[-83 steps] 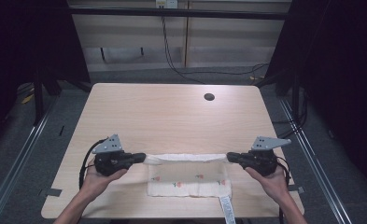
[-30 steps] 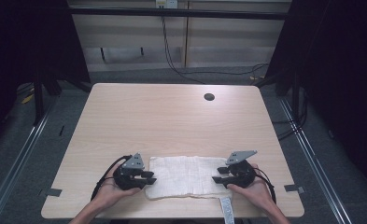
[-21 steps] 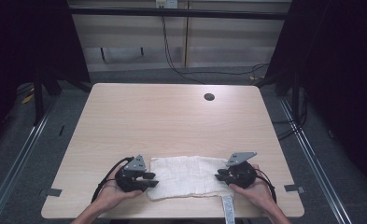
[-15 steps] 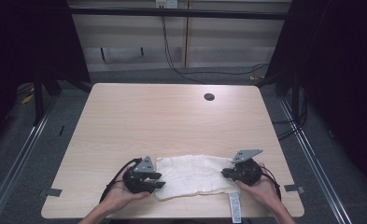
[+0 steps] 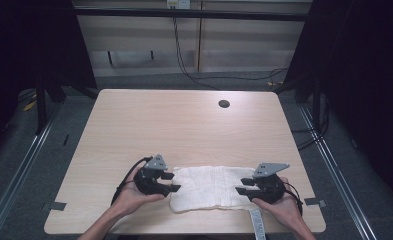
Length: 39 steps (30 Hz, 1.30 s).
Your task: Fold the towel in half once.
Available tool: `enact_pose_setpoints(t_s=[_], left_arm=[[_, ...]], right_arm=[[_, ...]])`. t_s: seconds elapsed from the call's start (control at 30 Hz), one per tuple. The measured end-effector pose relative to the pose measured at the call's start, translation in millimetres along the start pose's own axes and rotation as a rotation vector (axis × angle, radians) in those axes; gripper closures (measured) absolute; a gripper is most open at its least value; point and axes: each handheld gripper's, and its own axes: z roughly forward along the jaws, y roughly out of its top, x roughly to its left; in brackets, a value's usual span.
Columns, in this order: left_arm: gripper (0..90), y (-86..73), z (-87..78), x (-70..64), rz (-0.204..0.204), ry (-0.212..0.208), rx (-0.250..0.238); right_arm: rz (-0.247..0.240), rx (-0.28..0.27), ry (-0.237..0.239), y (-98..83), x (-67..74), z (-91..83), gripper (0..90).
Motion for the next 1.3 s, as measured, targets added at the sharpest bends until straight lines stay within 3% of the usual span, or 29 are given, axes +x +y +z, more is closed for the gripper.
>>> enact_pose_setpoints(t_s=[0.13, 0.17, 0.23, 0.4, 0.43, 0.47, 0.53, 0.57, 0.67, 0.7, 0.73, 0.93, 1.03, 1.1, 1.23, 1.3], left_arm=[[45.0, 8.5, -0.3, 12.9, -0.004, 0.026, -0.008], [41.9, 10.0, -1.4, 18.0, -0.012, 0.033, -0.023], [42.0, 5.4, -3.2, 20.9, -0.017, 0.039, -0.069], [39.5, -9.0, -1.2, 27.0, -0.031, 0.06, -0.019], [39.4, -9.0, -1.2, 27.0, -0.031, 0.06, -0.019], [39.4, -9.9, -1.8, 30.7, -0.041, 0.065, -0.024], [39.2, -9.7, -2.9, 32.9, -0.049, 0.067, -0.035], [38.6, -9.6, -4.7, 34.9, -0.06, 0.071, -0.042], [38.1, -10.2, -6.8, 36.2, -0.056, 0.068, -0.039], [38.0, -10.2, -6.8, 36.2, -0.056, 0.068, -0.039], [37.9, -10.9, -7.2, 36.5, -0.058, 0.068, -0.04], [37.8, -10.5, -10.9, 38.7, -0.064, 0.07, -0.051], [37.8, -10.3, -18.8, 40.9, -0.072, 0.087, -0.084], [37.8, -11.1, -19.7, 42.4, -0.075, 0.086, -0.086], [37.8, -11.5, -16.7, 43.2, -0.077, 0.082, -0.08], [37.8, -11.0, -15.1, 41.7, -0.078, 0.081, -0.076]], right_arm=[[-0.032, -0.025, 0.037, 16.1, 14.8, 2.6, 57.6], [-0.059, -0.033, 0.066, 27.5, 27.4, 9.5, 55.9], [-0.067, -0.032, 0.092, 38.2, 38.9, 19.8, 52.0], [-0.116, -0.002, 0.158, 60.3, 59.6, 49.3, 52.3], [-0.116, -0.002, 0.158, 60.3, 59.6, 49.3, 52.3], [-0.137, 0.0, 0.203, 70.0, 67.7, 57.7, 53.8], [-0.141, 0.007, 0.219, 75.2, 72.6, 61.7, 55.3], [-0.177, 0.029, 0.257, 83.5, 84.6, 74.1, 56.6], [-0.205, 0.069, 0.271, 85.5, 97.5, 95.0, 55.9], [-0.205, 0.069, 0.271, 85.5, 97.5, 95.0, 55.9], [-0.209, 0.079, 0.284, 85.0, 101.4, 108.7, 55.9], [-0.226, 0.086, 0.285, 82.1, 108.6, 125.6, 52.8], [-0.243, 0.098, 0.28, 78.5, 112.5, 130.6, 47.5], [-0.278, 0.102, 0.267, 76.6, 114.4, 131.2, 47.1], [-0.309, 0.096, 0.206, 74.9, 120.9, 130.5, 55.2], [-0.306, 0.084, 0.196, 75.5, 116.1, 130.6, 66.7]])
